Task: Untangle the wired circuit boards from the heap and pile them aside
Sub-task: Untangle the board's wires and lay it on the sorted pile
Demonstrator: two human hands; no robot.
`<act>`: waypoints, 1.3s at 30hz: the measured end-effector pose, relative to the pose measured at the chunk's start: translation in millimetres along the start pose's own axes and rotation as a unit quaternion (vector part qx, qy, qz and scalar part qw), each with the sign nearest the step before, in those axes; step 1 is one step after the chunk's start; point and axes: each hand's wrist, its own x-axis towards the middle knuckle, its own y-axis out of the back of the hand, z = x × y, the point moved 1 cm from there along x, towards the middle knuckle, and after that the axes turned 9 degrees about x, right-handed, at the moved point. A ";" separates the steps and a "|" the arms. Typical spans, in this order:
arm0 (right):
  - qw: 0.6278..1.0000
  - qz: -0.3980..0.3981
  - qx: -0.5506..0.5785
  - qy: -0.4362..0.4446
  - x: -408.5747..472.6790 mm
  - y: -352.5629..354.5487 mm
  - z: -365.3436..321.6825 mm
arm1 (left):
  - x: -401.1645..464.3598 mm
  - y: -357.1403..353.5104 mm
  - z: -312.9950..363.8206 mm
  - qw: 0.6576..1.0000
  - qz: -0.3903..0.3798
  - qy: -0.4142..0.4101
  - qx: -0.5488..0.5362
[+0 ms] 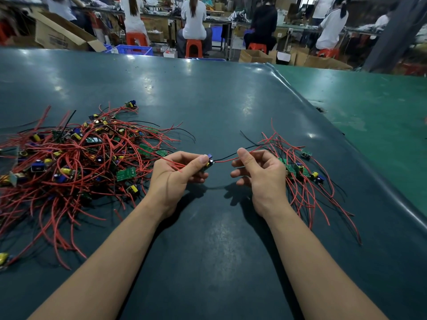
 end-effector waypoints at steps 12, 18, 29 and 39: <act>0.997 -0.041 -0.071 0.001 -2.9 -1.1 3.0 | -4.1 -2.3 1.9 0.997 -0.037 -0.013 0.060; 0.989 0.103 -0.071 0.081 7.8 7.3 2.8 | -5.1 -4.0 2.5 0.996 -0.061 -0.021 0.067; 0.976 0.177 -0.042 0.115 14.0 14.5 4.4 | -1.3 -0.9 -1.4 0.995 -0.079 -0.018 0.061; 0.970 0.193 -0.050 0.138 12.9 15.4 0.9 | -0.8 0.2 -3.2 0.994 -0.084 -0.003 0.070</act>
